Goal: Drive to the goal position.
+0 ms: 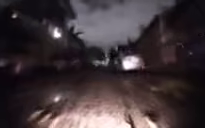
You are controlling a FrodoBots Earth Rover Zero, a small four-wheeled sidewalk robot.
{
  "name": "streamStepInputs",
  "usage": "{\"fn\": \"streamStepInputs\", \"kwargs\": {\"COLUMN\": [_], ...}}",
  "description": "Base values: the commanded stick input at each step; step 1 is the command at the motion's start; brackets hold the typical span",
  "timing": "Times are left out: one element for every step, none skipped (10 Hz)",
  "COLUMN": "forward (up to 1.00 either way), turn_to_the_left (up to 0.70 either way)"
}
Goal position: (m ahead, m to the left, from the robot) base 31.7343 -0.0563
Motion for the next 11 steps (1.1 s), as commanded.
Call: {"fn": "streamStepInputs", "kwargs": {"forward": [0.5,0.5,0.5,0.5,0.5,0.5,0.5,0.5,0.5,0.5,0.5], "turn_to_the_left": [0.0,0.0,0.0,0.0,0.0,0.0,0.0,0.0,0.0,0.0,0.0]}}
